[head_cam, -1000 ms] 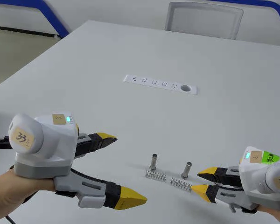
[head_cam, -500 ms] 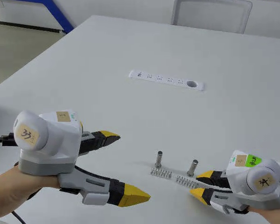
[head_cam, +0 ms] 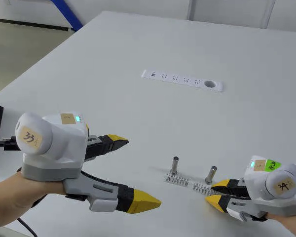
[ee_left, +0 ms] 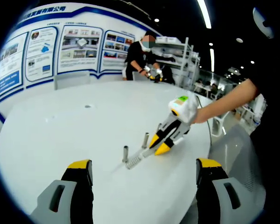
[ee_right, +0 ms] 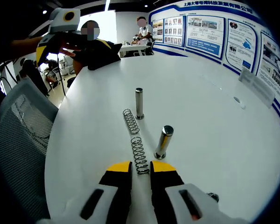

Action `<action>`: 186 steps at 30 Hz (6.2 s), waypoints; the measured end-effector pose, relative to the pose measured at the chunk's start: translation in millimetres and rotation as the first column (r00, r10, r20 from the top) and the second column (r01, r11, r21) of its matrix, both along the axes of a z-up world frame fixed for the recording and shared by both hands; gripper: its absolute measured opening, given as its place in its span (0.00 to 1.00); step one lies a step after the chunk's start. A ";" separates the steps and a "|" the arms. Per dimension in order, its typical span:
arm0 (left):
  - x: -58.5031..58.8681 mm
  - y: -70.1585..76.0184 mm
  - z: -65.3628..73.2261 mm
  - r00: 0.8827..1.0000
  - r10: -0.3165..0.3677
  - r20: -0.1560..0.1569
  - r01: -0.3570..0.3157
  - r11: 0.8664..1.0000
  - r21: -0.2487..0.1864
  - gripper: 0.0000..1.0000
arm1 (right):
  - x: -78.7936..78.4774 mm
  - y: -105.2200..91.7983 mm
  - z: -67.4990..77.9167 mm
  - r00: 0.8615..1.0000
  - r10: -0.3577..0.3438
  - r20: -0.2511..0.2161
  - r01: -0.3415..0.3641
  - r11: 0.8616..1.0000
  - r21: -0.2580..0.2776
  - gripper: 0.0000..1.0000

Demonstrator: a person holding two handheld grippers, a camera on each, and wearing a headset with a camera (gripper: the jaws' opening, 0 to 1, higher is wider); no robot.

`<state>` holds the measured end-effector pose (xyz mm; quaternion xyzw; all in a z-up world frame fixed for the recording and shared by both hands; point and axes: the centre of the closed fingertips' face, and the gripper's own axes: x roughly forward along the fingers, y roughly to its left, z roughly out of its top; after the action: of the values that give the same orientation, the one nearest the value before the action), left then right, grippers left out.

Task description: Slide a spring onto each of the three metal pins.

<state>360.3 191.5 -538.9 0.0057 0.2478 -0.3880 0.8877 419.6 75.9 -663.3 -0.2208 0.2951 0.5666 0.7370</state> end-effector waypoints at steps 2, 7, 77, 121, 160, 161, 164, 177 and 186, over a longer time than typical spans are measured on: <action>-0.9 -1.1 0.7 1.000 -0.002 0.001 0.002 1.000 -0.002 0.94 | -0.6 0.9 0.4 1.000 0.007 0.000 -0.007 1.000 0.001 0.16; -1.3 -0.2 1.4 1.000 0.002 0.003 -0.002 1.000 0.004 0.95 | -1.1 4.4 0.5 1.000 0.016 -0.002 -0.016 1.000 0.018 0.13; -11.9 -105.5 23.1 0.945 -0.311 0.105 0.314 0.950 -0.011 0.46 | -82.0 16.8 146.9 0.899 0.413 0.144 -0.423 0.905 0.048 0.11; -20.3 -107.7 34.6 0.916 -0.371 0.150 0.378 0.926 -0.017 0.10 | -80.6 10.8 145.1 0.893 0.428 0.141 -0.434 0.901 0.019 0.14; -18.1 -102.8 26.6 0.907 -0.390 0.157 0.383 0.921 0.074 0.10 | -83.2 28.9 181.7 0.923 0.375 0.089 -0.386 0.895 0.224 0.11; -18.1 -102.8 26.5 0.908 -0.390 0.156 0.383 0.921 0.074 0.10 | -83.6 29.7 182.5 0.924 0.373 0.087 -0.383 0.894 0.230 0.11; -17.9 -105.3 26.1 0.906 -0.394 0.157 0.386 0.919 0.079 0.10 | -85.0 35.6 190.0 0.929 0.363 0.077 -0.369 0.885 0.282 0.11; -12.0 -115.3 29.8 0.906 -0.386 0.174 0.383 0.922 0.052 0.10 | -84.9 50.8 197.9 0.936 0.341 0.093 -0.352 0.881 0.314 0.12; -9.6 -111.4 27.4 0.912 -0.377 0.161 0.373 0.926 0.057 0.10 | -79.4 44.4 198.3 0.948 0.304 0.092 -0.317 0.896 0.311 0.13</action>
<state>350.7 80.0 -511.6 0.0971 0.1706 -0.5459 0.8145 340.2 120.3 -465.0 -0.1533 0.1446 0.7126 0.6691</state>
